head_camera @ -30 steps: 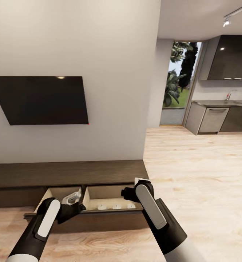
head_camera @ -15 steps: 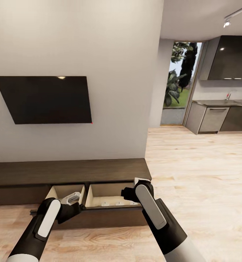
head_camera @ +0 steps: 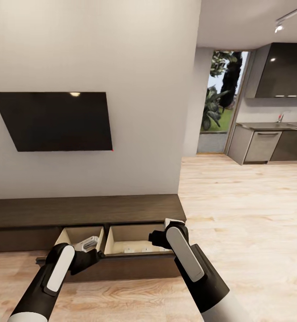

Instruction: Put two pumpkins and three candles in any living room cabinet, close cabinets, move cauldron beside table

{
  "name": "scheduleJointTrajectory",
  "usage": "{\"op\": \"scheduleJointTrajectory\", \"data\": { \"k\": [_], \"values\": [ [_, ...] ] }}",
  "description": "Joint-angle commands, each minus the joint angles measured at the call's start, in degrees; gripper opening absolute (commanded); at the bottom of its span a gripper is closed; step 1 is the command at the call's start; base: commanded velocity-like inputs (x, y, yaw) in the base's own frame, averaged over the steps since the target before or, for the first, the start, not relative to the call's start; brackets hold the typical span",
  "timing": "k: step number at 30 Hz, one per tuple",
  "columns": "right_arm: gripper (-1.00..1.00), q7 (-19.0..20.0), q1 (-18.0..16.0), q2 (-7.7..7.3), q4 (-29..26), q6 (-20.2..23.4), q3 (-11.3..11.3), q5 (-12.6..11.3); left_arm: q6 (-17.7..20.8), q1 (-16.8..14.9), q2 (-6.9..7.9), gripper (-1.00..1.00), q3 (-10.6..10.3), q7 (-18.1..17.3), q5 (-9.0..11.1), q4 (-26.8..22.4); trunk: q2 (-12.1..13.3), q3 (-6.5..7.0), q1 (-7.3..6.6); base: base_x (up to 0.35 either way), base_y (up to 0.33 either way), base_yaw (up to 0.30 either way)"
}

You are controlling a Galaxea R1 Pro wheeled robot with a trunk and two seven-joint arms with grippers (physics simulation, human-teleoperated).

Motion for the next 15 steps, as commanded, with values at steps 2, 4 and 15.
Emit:
{"op": "scheduleJointTrajectory", "data": {
  "k": [2,4,15],
  "values": [
    [1.00,0.1,0.0,0.00,0.2,0.0,-0.1,-0.1,0.0,0.0,0.00,1.00,0.0,0.2,0.0,0.0,-0.8,-0.36,0.45,0.000,0.000,0.000],
    [1.00,0.2,0.0,0.00,0.2,0.0,-0.1,-0.1,0.0,0.0,0.00,1.00,-0.1,0.2,-0.1,0.0,-1.6,-0.72,0.88,0.000,0.000,0.000],
    [1.00,0.2,0.0,0.00,0.2,-0.1,0.0,-0.2,0.1,0.0,0.00,1.00,-0.2,0.1,-0.1,0.0,-6.0,-2.70,3.30,-0.047,0.000,0.000]
  ]
}}
